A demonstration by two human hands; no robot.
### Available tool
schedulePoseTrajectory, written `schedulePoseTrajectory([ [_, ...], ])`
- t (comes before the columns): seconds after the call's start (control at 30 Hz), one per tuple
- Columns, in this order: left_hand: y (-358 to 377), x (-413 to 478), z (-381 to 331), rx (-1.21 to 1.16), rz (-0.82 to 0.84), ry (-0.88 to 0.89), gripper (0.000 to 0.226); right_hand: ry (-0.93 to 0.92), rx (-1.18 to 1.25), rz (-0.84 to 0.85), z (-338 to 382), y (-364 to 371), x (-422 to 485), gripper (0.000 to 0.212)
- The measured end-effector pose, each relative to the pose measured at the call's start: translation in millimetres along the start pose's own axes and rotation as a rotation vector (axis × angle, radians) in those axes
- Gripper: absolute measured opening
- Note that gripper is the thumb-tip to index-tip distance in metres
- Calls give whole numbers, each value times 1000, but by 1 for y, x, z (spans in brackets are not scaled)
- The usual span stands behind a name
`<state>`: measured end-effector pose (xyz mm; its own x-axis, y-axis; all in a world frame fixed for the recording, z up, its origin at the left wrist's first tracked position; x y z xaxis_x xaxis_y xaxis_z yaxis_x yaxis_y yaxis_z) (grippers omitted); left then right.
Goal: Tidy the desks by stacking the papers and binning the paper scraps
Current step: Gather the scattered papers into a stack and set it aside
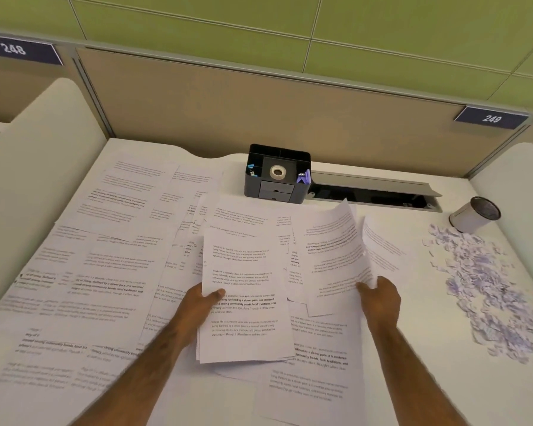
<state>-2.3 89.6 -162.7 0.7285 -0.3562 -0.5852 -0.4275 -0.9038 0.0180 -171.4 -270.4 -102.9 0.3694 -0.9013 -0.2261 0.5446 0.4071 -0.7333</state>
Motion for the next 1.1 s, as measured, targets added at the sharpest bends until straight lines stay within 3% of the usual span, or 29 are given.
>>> schedulePoseTrajectory([
  [0.07, 1, 0, 2, -1, 10, -5, 30, -25, -118, -86, 0, -3, -3, 19],
  [0.17, 3, -3, 1, -2, 28, -10, 27, -50, -59, -148, 5, -11, -8, 13],
  [0.37, 4, -9, -7, -42, -7, 7, 18, 261, 636, 91, 7, 7, -44, 6],
  [0.53, 4, -10, -8, -64, -6, 21, 29, 222, 539, 327, 7, 49, -107, 8],
  [0.63, 4, -7, -7, -112, 12, 18, 34, 165, 386, 375, 5, 66, -136, 7],
  [0.8, 6, -10, -7, -66, -4, 54, 14, 76, 219, 623, 9, 80, -151, 9],
  [0.87, 4, -10, -5, -27, -14, 61, 19, -32, 40, 508, 4, 77, -134, 23],
  [1.0, 0, -10, -4, -14, -57, 61, 23, -80, -191, 55, -11, 43, -78, 32],
  [1.1, -3, -8, -2, -28, -76, 53, 25, 73, -374, 19, -21, 27, -41, 62],
])
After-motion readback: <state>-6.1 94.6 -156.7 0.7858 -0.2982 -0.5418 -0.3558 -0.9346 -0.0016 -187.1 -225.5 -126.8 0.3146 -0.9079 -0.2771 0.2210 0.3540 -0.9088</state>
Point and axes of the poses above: each hand's wrist, its own x-axis towards the middle knuckle, its own y-axis out of the palm, z = x × y, the point moved 3 cm from there along x, towards the middle knuckle
